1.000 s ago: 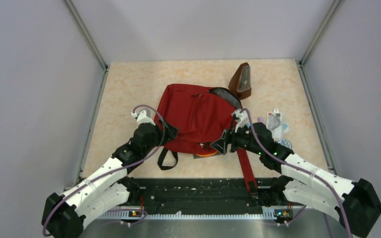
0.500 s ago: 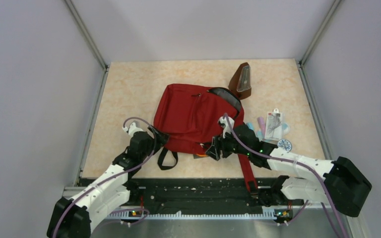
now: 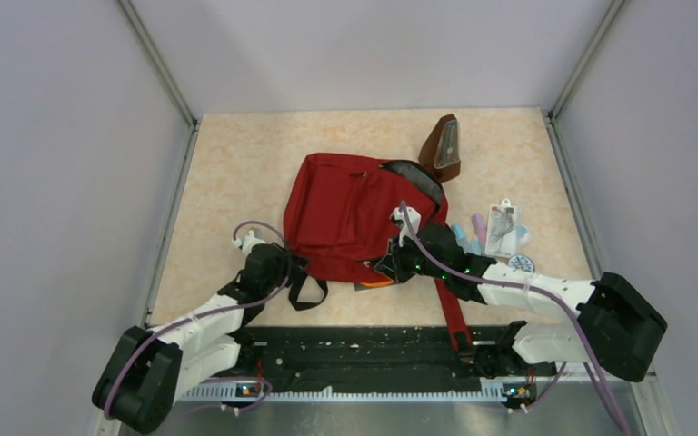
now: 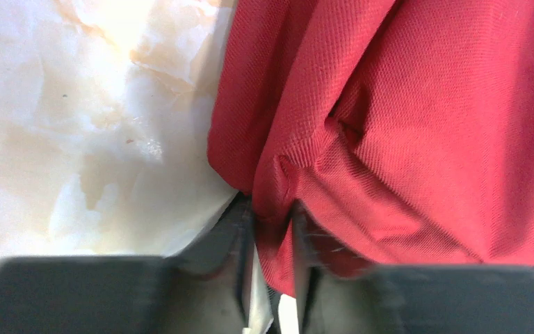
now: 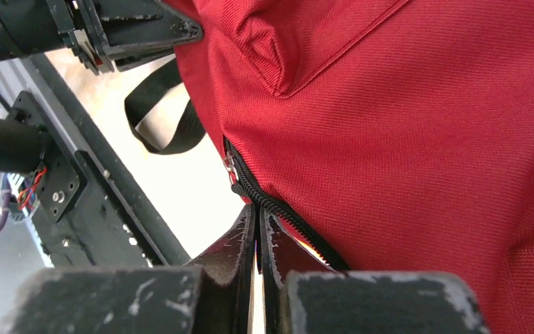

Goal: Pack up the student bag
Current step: Zip the student bag at the center of the board.

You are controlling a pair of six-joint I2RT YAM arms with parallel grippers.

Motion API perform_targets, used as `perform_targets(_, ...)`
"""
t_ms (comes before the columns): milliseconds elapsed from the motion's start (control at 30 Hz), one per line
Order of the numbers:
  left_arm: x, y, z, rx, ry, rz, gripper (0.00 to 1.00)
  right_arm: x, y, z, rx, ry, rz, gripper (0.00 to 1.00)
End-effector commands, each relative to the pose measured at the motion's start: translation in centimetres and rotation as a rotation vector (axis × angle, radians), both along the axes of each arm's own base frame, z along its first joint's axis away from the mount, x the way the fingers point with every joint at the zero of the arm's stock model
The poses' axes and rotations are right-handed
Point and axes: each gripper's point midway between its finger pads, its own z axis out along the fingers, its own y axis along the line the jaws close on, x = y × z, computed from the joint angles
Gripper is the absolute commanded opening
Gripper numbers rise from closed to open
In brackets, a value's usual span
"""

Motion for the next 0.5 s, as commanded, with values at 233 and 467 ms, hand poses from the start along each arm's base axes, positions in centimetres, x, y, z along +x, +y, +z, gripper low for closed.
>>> perform_targets(233, 3.9, 1.5, 3.9, 0.061, -0.162, 0.055, 0.0, 2.8, -3.0, 3.2, -0.028, -0.075, -0.262, 0.0)
perform_targets(467, 6.9, 5.4, 6.8, 0.129, -0.207, 0.114, 0.0, 3.9, -7.3, 2.4, -0.193, -0.138, -0.409, 0.0)
